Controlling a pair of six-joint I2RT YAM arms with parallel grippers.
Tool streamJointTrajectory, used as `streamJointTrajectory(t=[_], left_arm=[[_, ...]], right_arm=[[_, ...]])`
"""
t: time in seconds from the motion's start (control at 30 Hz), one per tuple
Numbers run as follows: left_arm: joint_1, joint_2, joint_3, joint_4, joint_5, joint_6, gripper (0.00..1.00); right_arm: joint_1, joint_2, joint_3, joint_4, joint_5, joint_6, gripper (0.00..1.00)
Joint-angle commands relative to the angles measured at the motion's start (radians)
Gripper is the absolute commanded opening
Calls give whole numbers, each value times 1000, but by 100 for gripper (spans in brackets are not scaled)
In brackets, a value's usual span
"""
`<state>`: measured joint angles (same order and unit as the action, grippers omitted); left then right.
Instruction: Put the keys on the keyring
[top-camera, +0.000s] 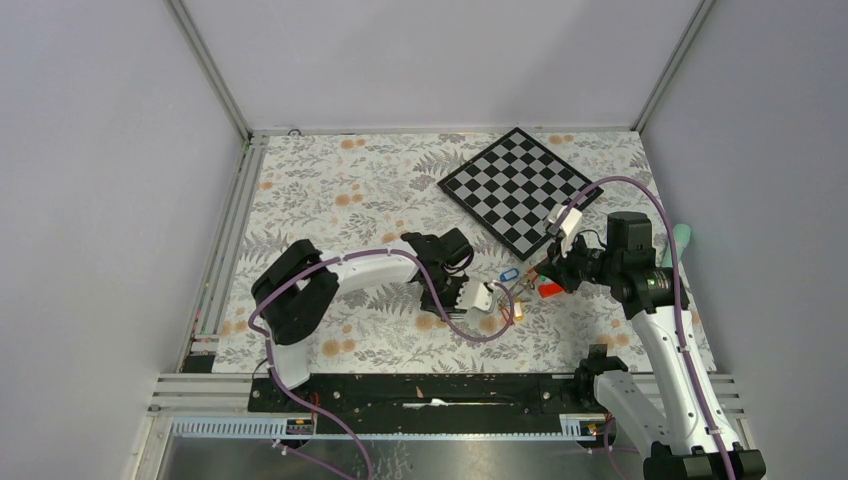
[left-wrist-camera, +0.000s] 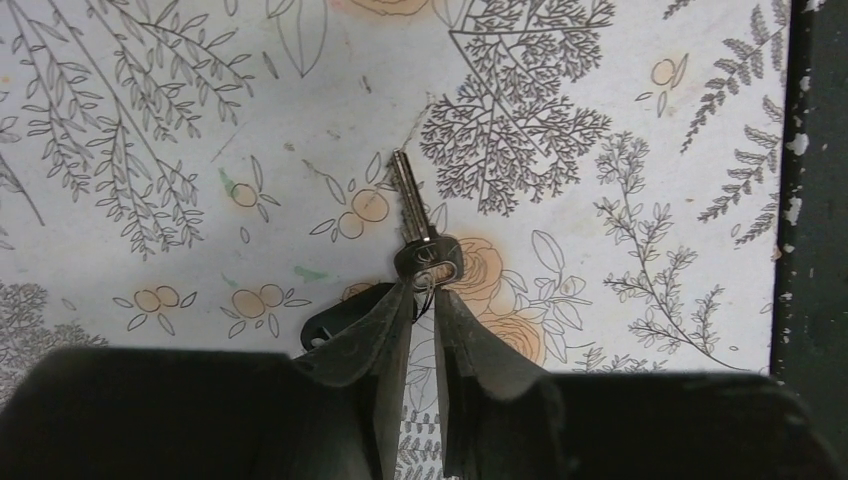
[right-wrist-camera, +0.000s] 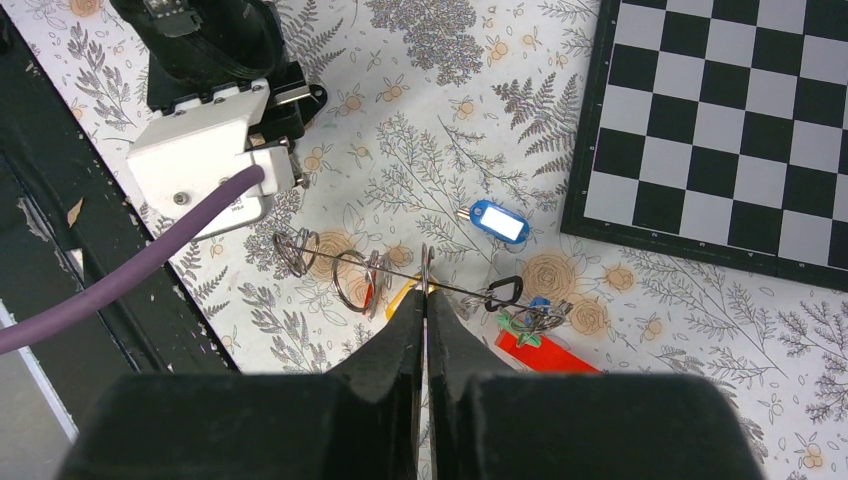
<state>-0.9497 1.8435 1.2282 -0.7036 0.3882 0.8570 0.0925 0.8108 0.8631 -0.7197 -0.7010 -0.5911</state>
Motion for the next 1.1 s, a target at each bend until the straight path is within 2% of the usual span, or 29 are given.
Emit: streamJointTrajectory(t=[0.0,0.47,0.93,1.07], left_arm=[[-2,-25,7,44,-4,-11,22],[-5,-31,-22,33,-14,15,26],[-5,-15,-6,34,-19,11,13],[-5,-13,-4,33,-15,7,7]], right_arm=[[-5,-4,8,42,-38,18,0],[-5,-8,2,42,-40,19,0],[-7,-10,1,42,-43,21,0],[-7,-9,-1,41,-45,20,0]])
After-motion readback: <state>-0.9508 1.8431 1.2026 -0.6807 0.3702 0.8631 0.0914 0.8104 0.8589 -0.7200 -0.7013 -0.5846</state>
